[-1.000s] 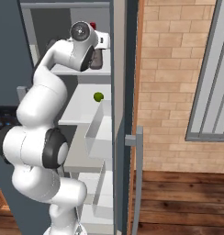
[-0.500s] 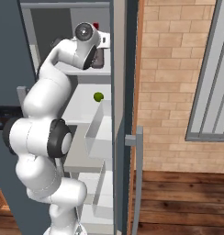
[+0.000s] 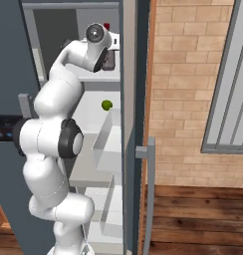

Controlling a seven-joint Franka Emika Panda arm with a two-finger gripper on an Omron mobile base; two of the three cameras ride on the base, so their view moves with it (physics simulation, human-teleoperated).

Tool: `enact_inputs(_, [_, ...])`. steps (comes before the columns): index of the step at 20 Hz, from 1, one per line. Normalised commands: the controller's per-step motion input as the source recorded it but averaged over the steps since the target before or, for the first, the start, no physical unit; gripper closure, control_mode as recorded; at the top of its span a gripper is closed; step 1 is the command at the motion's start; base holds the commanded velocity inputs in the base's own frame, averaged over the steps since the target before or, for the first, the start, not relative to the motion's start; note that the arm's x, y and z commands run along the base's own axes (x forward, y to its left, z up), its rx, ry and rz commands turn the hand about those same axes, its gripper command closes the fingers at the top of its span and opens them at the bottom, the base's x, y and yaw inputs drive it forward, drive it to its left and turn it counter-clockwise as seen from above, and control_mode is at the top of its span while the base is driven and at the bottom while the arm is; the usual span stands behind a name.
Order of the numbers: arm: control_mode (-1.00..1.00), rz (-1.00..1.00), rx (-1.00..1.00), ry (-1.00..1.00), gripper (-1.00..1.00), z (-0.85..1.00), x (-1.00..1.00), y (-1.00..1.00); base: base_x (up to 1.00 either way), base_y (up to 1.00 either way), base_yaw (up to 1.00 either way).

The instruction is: Place the liquor on the top shelf of the fridge to keep it out of children's reach, and place the lime and tangerine on lower shelves for easy access.

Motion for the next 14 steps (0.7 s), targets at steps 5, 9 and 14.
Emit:
enact_inputs(5, [-1.0,0.0,0.0,-0.05,1.0,0.0,0.46,0.0,0.0,0.0,0.0])
enact_inputs(9, [-1.0,0.0,0.0,-0.03,1.0,0.0,0.49,0.0,0.0,0.0,0.0])
enact_inputs(14, [-1.0,0.0,0.0,-0.01,-1.0,0.0,0.5,0.0,0.0,0.0,0.0])
